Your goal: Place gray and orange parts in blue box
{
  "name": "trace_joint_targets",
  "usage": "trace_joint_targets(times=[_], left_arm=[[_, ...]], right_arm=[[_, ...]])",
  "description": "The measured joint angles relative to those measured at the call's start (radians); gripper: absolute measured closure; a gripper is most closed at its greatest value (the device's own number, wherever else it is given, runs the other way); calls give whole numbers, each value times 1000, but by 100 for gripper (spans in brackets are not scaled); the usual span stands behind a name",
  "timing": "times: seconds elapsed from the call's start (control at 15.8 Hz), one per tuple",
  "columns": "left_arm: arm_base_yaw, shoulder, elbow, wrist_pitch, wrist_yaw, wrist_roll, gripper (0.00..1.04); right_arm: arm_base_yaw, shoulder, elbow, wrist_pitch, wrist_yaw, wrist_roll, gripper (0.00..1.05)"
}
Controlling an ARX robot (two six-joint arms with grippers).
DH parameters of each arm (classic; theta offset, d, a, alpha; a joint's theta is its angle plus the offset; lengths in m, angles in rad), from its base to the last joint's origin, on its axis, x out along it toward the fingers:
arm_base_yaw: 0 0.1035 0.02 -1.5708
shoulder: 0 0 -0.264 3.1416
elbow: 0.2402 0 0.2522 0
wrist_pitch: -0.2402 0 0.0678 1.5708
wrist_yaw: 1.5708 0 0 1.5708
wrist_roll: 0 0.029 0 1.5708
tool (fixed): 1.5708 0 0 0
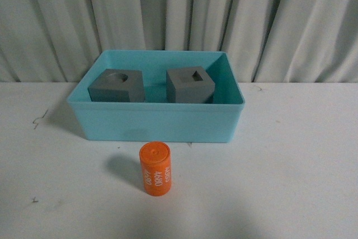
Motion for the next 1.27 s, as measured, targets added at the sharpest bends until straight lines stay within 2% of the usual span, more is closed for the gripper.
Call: trace_joint_targets(times=[0.25,0.38,0.57,0.63,1.02,1.08,1.14,1.21,1.27], left_arm=[[0,-63,0,-61,0,0,103],[0,-221,1,-247,0,0,103],[0,-228,1,-243,0,0,103],[0,-228,1,-241,0,0,85],[0,-228,1,-241,0,0,6],[0,-228,1,-241,0,0,8],[0,-228,1,-241,-1,1,7],[0,-228,1,-239,0,1,7],[0,-228,1,-240,0,1,7]], right_arm=[[0,0,0,0,0,0,6],[0,0,0,0,1,0,6],[0,0,0,0,0,0,6],[0,0,0,0,0,0,6],[0,0,0,0,0,0,6],[2,10,9,-46,11,7,6],[3,192,111,-249,54,82,6],[-45,389,172,-206,21,101,6],[-109,582,238,-50,-49,81,6]])
